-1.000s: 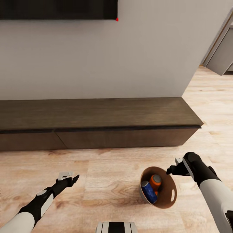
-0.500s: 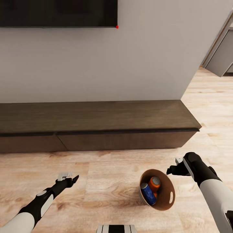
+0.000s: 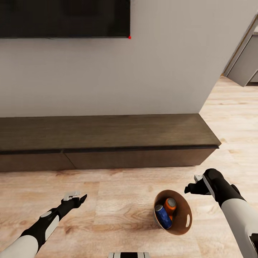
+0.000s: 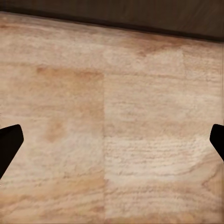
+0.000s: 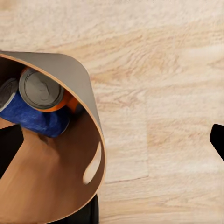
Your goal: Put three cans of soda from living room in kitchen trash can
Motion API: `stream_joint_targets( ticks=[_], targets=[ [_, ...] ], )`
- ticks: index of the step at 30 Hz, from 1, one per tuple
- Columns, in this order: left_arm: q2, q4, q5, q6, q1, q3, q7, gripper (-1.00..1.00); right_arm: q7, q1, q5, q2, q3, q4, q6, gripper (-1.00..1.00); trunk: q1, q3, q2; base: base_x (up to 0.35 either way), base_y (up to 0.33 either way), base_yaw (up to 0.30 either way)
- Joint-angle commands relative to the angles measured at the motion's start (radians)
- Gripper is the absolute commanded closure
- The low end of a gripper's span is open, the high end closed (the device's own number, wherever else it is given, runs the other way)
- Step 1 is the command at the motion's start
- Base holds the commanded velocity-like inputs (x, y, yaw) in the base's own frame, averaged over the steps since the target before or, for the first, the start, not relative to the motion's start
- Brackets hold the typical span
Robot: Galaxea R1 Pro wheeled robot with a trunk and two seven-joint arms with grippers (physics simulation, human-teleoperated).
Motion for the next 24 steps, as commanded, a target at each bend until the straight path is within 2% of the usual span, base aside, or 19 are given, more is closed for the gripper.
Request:
stream_joint_targets(
  ticks=[1,14,24],
  targets=[
    [0.0,0.0,0.0,0.0,0.0,0.0,0.0,-1.0,-0.001,0.001,0.0,0.0,0.0,0.0,0.0,-1.0,-0.004,0.003,0.007,0.0,0.0,0.0],
    [0.0,0.0,-0.002,0.004,0.0,0.0,0.015,-1.0,-0.003,0.023,0.003,0.001,-0.001,-0.001,0.0,-1.0,-0.054,0.044,0.098,0.0,0.0,0.0],
    [0.0,0.055,0.0,0.003,0.0,0.0,0.015,-1.0,0.002,0.06,0.0,0.0,-0.001,-0.013,0.0,-1.0,-0.092,0.075,0.168,0.0,0.0,0.0]
  ],
)
